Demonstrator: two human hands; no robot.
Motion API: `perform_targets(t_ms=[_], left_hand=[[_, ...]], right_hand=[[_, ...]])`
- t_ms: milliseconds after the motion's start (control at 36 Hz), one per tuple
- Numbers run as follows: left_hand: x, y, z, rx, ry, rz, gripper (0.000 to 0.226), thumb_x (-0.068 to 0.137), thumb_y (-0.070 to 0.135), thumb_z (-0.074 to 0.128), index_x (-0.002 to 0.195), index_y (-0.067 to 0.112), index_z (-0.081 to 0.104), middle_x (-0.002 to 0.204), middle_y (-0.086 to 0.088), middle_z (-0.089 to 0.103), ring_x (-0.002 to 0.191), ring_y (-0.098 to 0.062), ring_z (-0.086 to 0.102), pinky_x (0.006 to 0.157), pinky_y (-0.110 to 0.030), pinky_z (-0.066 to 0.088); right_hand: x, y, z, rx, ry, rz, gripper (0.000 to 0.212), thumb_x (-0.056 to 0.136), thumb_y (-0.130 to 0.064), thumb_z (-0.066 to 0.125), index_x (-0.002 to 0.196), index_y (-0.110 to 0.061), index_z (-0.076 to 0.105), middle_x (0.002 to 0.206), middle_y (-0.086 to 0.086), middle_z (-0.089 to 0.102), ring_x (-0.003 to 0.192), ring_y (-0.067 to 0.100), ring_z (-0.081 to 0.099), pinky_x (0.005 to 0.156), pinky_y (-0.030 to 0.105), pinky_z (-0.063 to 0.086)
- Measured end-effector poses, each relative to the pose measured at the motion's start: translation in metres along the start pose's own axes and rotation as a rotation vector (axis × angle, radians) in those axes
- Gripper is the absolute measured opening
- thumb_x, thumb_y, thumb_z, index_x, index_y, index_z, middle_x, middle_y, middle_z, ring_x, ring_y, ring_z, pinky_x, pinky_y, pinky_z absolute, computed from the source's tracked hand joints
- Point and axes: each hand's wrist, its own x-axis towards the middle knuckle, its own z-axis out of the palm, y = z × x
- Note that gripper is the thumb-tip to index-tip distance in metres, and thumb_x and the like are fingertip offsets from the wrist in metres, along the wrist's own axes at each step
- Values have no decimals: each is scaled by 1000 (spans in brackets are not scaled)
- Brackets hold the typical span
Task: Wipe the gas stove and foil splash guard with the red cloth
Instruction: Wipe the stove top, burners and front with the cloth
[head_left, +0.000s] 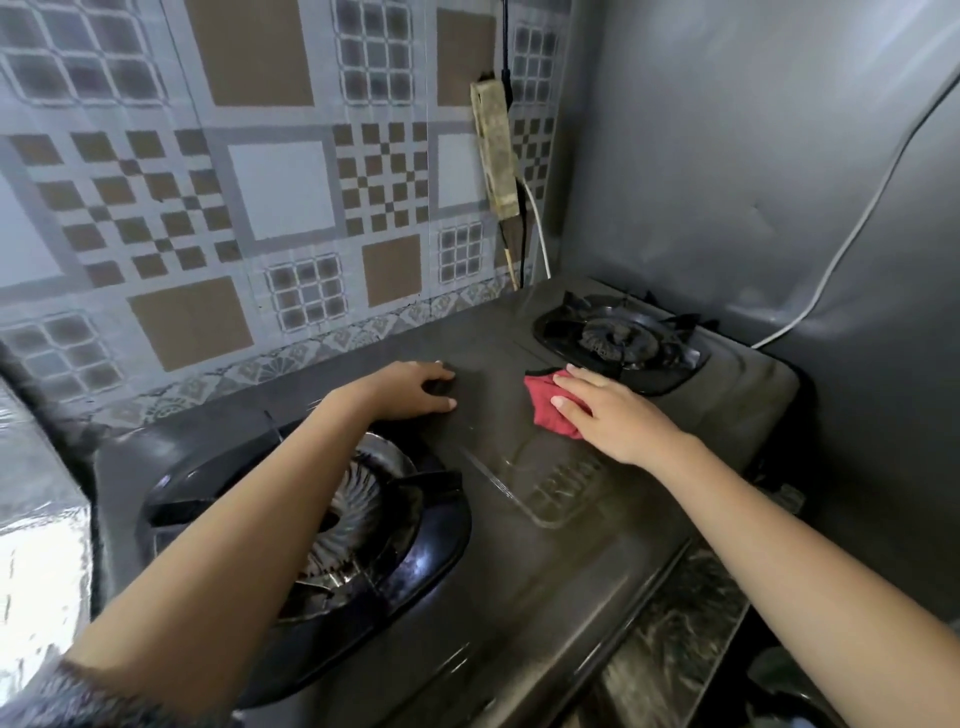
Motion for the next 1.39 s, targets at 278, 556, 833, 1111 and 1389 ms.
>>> perform_targets(t_ms=[278,556,833,1111,1389], left_hand=[[-1,-8,4,-69,42,22,57,90,41,54,142,26,36,156,6,21,142,-17,24,115,-31,18],[1,-12,4,-60,48,12,55,92,37,53,143,26,35,156,3,20,144,-16,19,116,-31,13],[4,-16,1,-53,103,-59,50,93,33,52,141,26,39,154,1,26,141,-21,26,115,-32,19],[0,-14,2,-73,125,-74,49,92,30,53,140,26,41,154,1,28,140,-21,28,113,-30,19],[-1,-4,-3,-52,133,-102,49,91,28,56,138,22,45,150,-3,35,136,-24,34,109,-30,26]], right_hand=[[14,-15,18,-3,82,12,45,97,-46,24,142,-40,25,154,-20,17,139,12,26,103,39,35],[13,-45,30,13,69,-38,43,98,-40,26,140,-35,32,151,-17,28,140,7,21,109,35,27],[5,-63,38,14,38,-155,42,98,-40,27,140,-35,32,150,-18,29,140,3,20,110,36,29],[-2,-72,36,-5,-67,-329,41,98,-42,27,139,-41,32,149,-23,26,140,-1,17,109,30,26],[-10,-63,34,-18,-115,-470,39,98,-35,34,137,-36,39,145,-22,35,138,-4,21,111,30,29]])
